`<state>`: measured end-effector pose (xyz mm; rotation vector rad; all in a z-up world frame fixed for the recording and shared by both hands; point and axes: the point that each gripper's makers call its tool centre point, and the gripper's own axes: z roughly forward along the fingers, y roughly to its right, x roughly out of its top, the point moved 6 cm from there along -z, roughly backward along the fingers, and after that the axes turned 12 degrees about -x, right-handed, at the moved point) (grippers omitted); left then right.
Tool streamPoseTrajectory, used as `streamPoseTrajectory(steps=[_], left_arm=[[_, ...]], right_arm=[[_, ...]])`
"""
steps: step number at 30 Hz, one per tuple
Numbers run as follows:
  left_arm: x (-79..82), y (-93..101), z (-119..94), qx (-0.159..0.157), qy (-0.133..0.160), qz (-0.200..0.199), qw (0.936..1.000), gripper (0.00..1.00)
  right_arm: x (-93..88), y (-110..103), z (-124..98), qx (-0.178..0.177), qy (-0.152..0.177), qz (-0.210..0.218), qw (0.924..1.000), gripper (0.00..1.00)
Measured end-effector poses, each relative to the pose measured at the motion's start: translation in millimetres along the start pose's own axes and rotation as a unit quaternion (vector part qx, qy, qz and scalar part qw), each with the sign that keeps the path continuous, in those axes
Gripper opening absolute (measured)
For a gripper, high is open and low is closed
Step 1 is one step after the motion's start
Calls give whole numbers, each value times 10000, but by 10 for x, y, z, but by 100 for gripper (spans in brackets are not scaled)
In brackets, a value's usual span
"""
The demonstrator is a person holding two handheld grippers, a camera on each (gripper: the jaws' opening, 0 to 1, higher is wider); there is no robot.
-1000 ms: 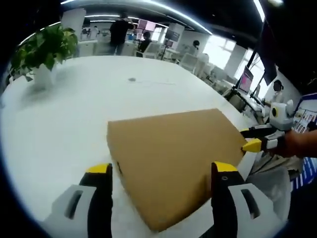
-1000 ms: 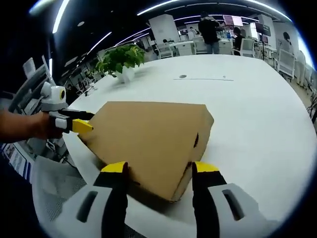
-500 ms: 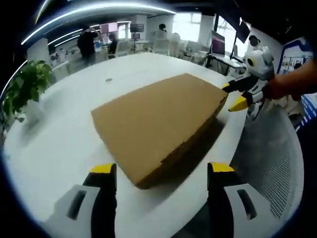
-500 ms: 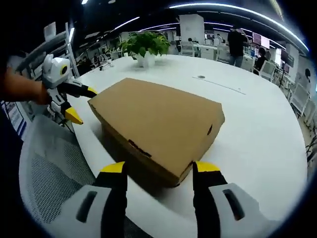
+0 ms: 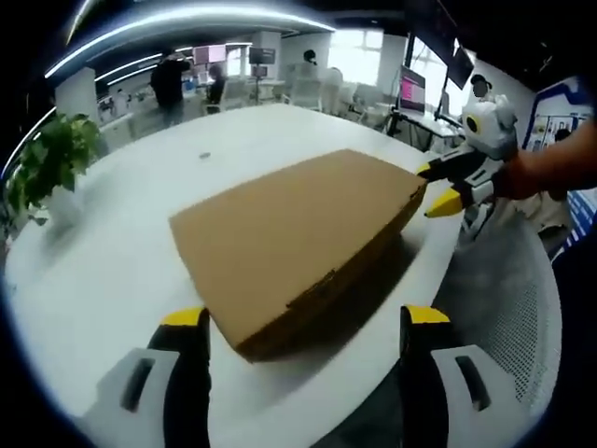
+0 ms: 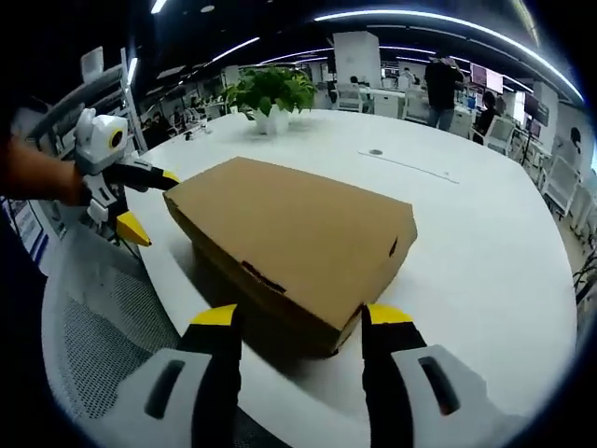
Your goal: Operate the shoe box by opening the lid, removing the specified soft item, and placing it in the target area until the item is outside and the box remains undamaged.
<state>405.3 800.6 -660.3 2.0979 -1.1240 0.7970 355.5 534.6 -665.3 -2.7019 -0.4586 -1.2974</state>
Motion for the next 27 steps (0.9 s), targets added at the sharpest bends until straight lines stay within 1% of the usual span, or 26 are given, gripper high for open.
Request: streamPoseTrajectory(steps=[5,8,11,13,16,18,23,26,27], left_arm=[[94,17,-69,29,105,42,9999,85],[169,27,-116,55,236,59,9997,86],[301,29,-178,120,410,107,9990,86],[367,16,-200,141,466,104,9988,86],[460,2,-229,177,548,197,9981,87],[522,-13,-250,191,608,202,9978,87],[632,-57,-266,259,644,407,9968,87],[695,-89,-278,287,714,430,9961,86],[717,-93,-282,297,731,441,9959,86]], right_arm=[[127,31,-98,-62,131,-116,9998,46],[231,49,-164,-115,244,-208,9994,45],[337,69,-206,-188,366,-382,9984,44],[380,91,-216,-218,392,-405,9982,43],[494,160,-224,-304,576,-386,9971,41],[561,199,-227,-382,655,-445,9961,39],[708,323,-212,-537,833,-508,9938,30],[775,437,-196,-587,925,-396,9932,23],[817,468,-192,-594,1013,-409,9922,21]])
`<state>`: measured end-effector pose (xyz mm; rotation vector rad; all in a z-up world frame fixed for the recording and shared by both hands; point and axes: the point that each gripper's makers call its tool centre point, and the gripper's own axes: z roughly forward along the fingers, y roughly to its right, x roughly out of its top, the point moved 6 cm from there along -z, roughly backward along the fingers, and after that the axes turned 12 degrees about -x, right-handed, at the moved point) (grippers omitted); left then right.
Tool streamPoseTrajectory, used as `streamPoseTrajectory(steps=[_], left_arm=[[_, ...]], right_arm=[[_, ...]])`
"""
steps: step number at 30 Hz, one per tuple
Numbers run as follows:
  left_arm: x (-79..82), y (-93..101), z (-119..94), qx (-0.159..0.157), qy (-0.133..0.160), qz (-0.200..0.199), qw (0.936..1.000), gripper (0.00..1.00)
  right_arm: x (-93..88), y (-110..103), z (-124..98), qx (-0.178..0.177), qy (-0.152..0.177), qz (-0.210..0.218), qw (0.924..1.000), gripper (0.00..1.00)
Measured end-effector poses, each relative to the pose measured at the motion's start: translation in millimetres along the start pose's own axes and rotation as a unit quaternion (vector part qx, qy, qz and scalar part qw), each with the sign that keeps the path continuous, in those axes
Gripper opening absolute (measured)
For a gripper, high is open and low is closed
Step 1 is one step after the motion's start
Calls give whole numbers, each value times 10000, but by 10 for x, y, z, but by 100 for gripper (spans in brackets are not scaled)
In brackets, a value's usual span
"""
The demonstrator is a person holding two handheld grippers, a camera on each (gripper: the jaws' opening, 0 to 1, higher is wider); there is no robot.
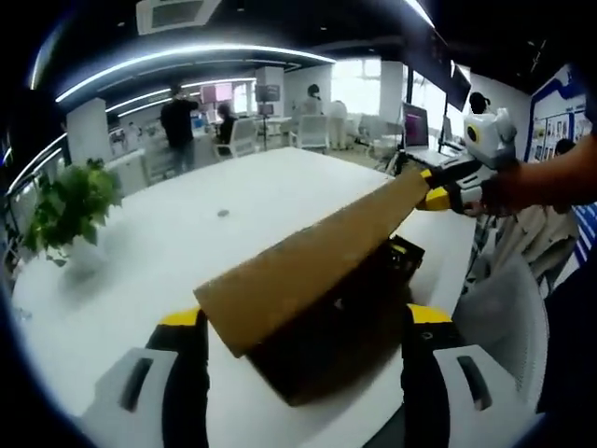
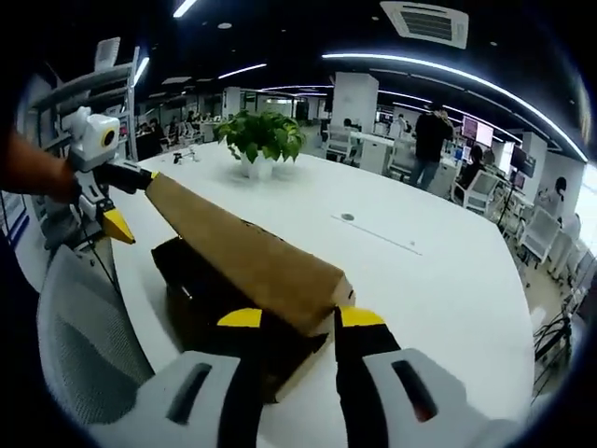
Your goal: Operate the shoe box by opening the lid, removing the specified soft item, and placing it in the target area until the item is outside and the box remains undamaged.
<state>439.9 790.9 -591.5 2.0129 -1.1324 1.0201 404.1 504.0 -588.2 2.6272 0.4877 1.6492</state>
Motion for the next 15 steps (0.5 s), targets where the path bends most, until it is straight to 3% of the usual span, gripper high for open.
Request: streamPoseTrajectory(steps=[8,15], left_arm=[[206,-148,44,87,160,99,9998,88],[332,-271,110,131,232,171,9995,89]], right_arm=[[193,177,117,-173,152,-199,9995,7],[342,306,257,-399,247,-207,9987,2]])
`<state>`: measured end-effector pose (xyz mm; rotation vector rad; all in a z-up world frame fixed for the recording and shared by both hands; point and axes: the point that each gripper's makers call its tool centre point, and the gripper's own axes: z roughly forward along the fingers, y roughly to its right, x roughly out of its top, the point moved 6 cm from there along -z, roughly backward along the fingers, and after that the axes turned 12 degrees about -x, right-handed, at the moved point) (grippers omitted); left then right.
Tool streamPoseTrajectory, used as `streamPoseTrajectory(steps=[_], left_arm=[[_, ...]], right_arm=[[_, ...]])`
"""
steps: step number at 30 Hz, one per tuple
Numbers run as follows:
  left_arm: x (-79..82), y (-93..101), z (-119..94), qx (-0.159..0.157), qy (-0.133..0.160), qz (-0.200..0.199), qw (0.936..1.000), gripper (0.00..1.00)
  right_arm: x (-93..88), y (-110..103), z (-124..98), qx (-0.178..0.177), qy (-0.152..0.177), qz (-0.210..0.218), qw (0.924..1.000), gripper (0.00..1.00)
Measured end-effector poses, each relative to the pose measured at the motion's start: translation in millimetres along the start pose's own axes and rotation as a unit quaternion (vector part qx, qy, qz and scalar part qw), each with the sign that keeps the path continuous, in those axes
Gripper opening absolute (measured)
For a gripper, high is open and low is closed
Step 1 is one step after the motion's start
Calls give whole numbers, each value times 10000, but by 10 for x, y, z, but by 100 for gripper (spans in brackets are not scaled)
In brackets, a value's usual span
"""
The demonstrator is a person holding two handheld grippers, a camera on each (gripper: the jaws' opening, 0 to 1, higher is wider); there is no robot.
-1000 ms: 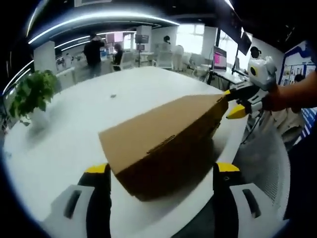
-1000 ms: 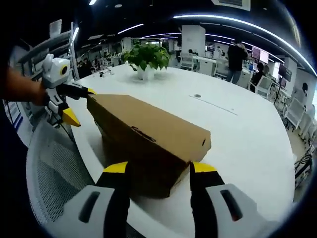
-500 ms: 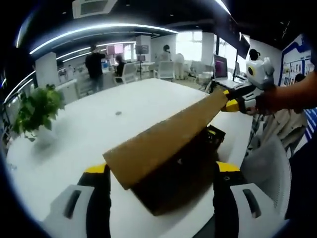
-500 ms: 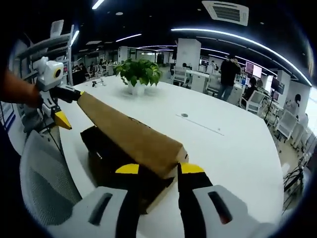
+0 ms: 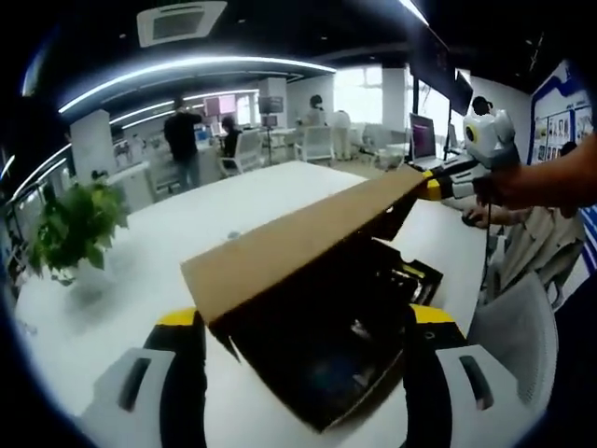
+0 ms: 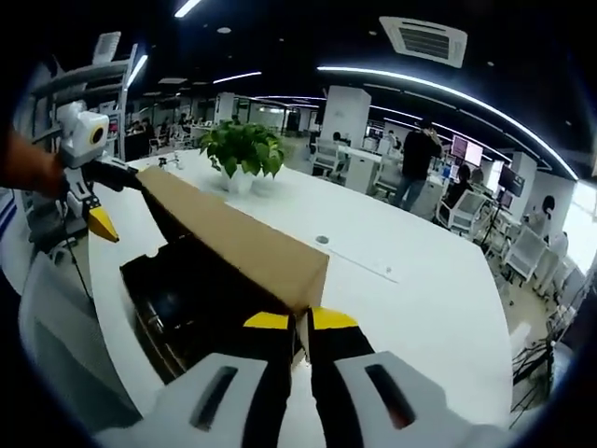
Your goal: Operate the shoe box by opening the lid, removing the specified soft item, and placing it in the target area until the item is outside and the box remains undamaged.
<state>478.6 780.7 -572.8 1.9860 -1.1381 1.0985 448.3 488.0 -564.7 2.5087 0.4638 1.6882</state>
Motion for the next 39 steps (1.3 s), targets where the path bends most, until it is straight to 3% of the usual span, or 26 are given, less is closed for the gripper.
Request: streamPoseTrajectory(steps=[6,10,12,14,15,17,19,21,22,28,31,35,39], left_arm=[[64,-113,60,40,32,56,10000,89],[69,-203,31,109,63,25,9999,79],[46,-224,-3,236,162,-113,9995,79],[-72,-262,-75,509,-5,-163,9986,77],[-223,-288,-131,702,-330,-302,9965,73],[-509,-265,-177,702,-729,-725,9922,57],[-677,-229,-176,663,-760,-918,9907,52],[-853,-186,-180,676,-1053,-914,9879,50],[-899,-161,-158,690,-1053,-995,9870,49],[-1038,-69,-101,582,-1239,-1242,9828,35],[-1079,-36,-84,461,-1317,-1351,9810,21],[-1134,-34,-75,447,-1478,-1332,9790,14],[-1136,1,-45,321,-1429,-1447,9786,7]], right_arm=[[76,59,119,-116,61,-166,9998,0],[119,95,184,-215,31,-248,9995,0],[140,104,206,-246,-6,-230,9994,0],[146,111,227,-252,-34,-248,9994,0],[150,117,229,-251,-42,-259,9993,0],[146,127,237,-239,-36,-255,9994,0],[146,130,242,-226,-19,-237,9995,0],[146,133,244,-222,-1,-244,9995,0],[147,136,246,-214,13,-226,9995,0],[153,152,276,-184,63,-183,9996,0],[159,158,285,-175,74,-168,9997,0],[163,168,304,-176,93,-141,9997,0],[172,182,328,-181,105,-99,9997,0]])
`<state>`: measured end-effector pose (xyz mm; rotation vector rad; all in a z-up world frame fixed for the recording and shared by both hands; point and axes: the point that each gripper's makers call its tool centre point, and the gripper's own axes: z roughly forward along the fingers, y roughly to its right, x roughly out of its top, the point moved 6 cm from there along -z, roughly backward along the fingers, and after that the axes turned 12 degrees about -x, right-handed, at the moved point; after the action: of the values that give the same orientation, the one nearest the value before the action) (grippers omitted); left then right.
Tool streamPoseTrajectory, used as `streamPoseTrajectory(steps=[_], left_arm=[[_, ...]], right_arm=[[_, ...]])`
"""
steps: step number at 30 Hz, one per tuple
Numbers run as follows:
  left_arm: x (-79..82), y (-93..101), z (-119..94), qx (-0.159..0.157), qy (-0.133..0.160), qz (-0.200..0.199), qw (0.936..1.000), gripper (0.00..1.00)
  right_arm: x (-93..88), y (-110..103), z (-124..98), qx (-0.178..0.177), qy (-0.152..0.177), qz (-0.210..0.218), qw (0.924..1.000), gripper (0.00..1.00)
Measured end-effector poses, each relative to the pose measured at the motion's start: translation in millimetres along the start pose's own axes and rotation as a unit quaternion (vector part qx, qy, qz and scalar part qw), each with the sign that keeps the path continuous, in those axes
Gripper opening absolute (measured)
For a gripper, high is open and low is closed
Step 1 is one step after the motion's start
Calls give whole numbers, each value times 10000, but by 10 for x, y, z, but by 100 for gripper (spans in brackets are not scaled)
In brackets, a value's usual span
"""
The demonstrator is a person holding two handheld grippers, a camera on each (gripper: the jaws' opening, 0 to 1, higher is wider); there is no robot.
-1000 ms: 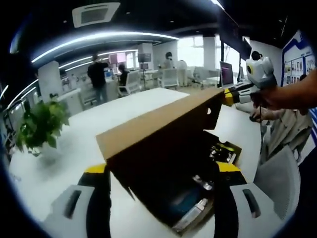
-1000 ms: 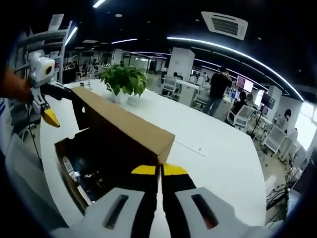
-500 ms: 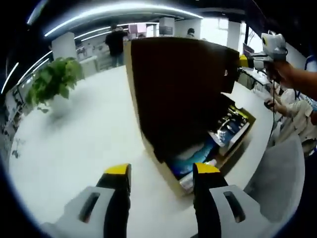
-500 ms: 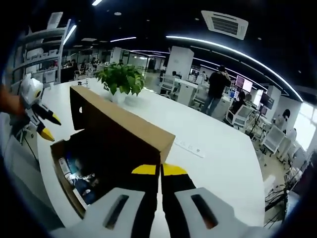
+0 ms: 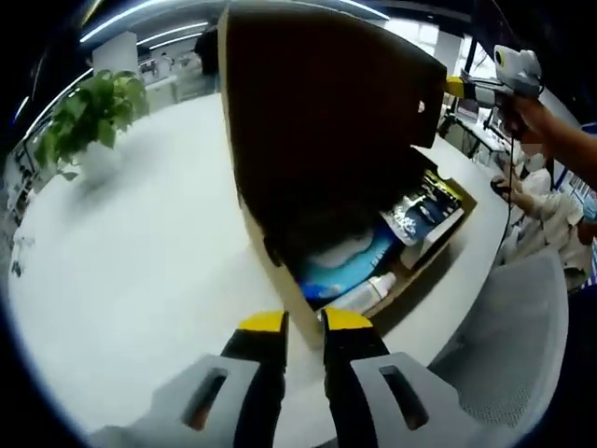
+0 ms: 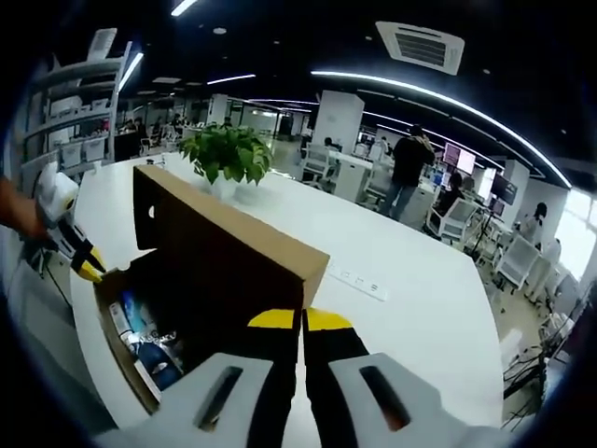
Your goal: Operate the shoe box by opening the lid, removing the specified soft item, and placing it in the target area until the item is outside and the box remains undamaged.
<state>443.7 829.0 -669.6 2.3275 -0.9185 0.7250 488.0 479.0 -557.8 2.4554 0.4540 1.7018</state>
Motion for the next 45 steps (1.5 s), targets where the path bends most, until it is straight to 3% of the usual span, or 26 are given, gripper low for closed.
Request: streamPoseTrajectory(steps=[13,24,35,45], left_arm=[[4,14,16,-20,-75,92,9999,5],[2,2,18,-54,-58,100,9999,5],[-9,-9,21,-70,-13,21,10000,5],[-11,-8,20,-62,26,-4,10000,5]], right_arm=[[66,81,229,56,-59,-133,9999,0],[70,196,650,127,-236,-150,9995,0],[-21,241,972,216,-481,-78,9986,0],[-221,254,1350,366,-867,-209,9953,0]])
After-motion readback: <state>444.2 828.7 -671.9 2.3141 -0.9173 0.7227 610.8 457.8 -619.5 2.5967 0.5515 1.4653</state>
